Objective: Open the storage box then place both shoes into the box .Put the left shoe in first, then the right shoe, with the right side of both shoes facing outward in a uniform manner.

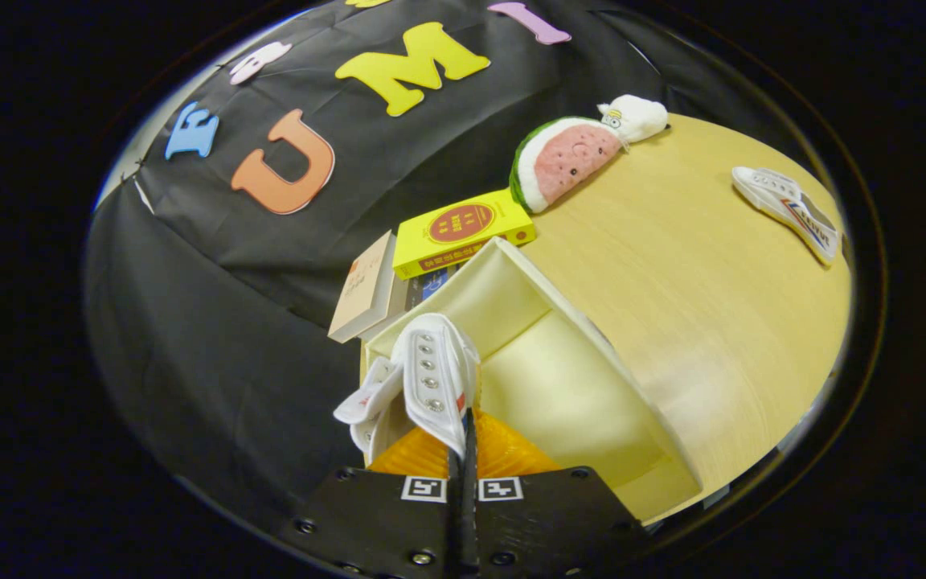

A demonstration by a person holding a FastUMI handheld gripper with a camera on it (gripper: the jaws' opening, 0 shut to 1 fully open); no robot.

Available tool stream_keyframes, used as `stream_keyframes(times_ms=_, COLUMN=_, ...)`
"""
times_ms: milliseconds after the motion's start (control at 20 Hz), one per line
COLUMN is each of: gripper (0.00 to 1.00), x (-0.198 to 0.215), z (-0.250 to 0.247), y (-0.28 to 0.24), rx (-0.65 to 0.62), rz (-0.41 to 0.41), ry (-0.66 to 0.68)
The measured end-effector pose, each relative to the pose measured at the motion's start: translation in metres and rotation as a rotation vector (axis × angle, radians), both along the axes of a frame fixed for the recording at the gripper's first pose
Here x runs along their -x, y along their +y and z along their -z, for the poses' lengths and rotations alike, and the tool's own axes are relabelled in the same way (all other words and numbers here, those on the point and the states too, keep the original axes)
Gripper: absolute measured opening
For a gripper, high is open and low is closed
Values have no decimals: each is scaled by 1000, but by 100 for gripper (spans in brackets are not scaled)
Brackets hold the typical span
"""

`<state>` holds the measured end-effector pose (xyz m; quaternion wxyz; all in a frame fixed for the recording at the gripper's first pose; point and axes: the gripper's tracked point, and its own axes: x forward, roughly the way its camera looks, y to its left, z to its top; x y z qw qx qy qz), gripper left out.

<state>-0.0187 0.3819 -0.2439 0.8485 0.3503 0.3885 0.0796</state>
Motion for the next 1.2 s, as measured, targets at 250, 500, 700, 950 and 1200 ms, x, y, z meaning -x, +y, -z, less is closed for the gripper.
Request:
stream_keyframes(times_ms=250, gripper=0, x=-2, z=20, y=16, rx=-2, rz=7, ry=40)
stream_keyframes(times_ms=500, gripper=9, x=2, z=42, y=41, rx=73, rz=-104, ry=82)
stream_keyframes(times_ms=700, gripper=65, x=25, z=60, y=49, rx=92, rz=-205, ry=174)
stream_keyframes(times_ms=950, gripper=93, x=30, z=18, y=30, rx=163, rz=-283, ry=5)
stream_keyframes(times_ms=1200, gripper=94, x=27, z=-54, y=-10, rx=298, rz=-344, ry=-273)
